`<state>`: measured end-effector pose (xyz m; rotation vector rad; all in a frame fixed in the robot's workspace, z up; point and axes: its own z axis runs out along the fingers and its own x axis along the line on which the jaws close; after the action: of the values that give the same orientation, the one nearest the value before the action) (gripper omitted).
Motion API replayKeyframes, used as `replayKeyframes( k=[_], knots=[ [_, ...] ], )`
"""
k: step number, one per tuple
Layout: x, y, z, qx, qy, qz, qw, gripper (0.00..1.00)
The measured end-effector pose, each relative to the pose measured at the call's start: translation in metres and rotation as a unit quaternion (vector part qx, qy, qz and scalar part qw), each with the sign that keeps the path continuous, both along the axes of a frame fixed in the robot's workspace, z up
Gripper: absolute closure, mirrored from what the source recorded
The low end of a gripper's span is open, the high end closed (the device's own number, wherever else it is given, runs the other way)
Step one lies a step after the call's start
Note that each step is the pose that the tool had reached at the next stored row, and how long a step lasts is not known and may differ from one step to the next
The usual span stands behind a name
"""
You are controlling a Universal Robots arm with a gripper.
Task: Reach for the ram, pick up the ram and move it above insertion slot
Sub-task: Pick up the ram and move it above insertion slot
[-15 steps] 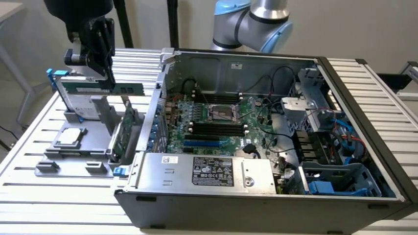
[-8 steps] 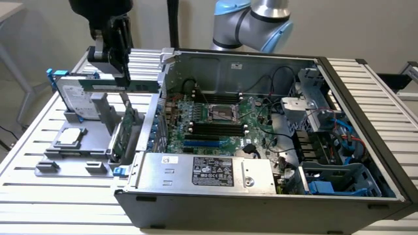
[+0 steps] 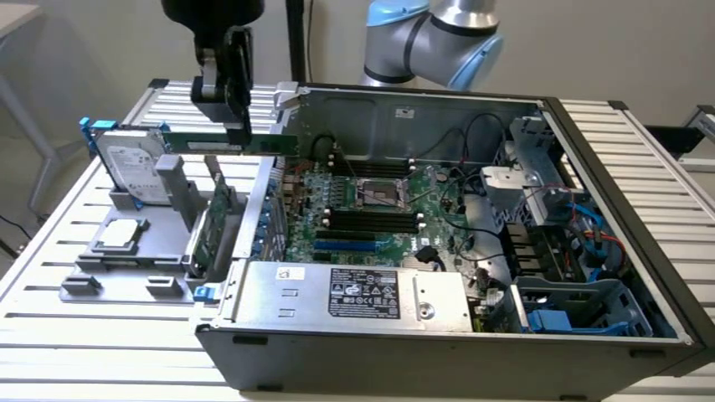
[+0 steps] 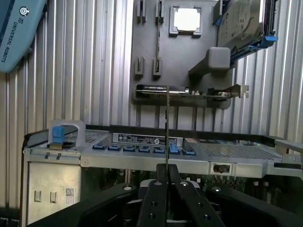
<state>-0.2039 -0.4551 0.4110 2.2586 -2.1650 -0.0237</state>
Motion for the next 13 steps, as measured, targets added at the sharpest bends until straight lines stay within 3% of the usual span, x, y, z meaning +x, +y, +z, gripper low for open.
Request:
replayKeyframes(
  k=[13],
  knots=[
    [0.05, 0.0089, 0.0001, 0.0035, 0.0001, 0.0, 1.0, 0.87]
  ],
)
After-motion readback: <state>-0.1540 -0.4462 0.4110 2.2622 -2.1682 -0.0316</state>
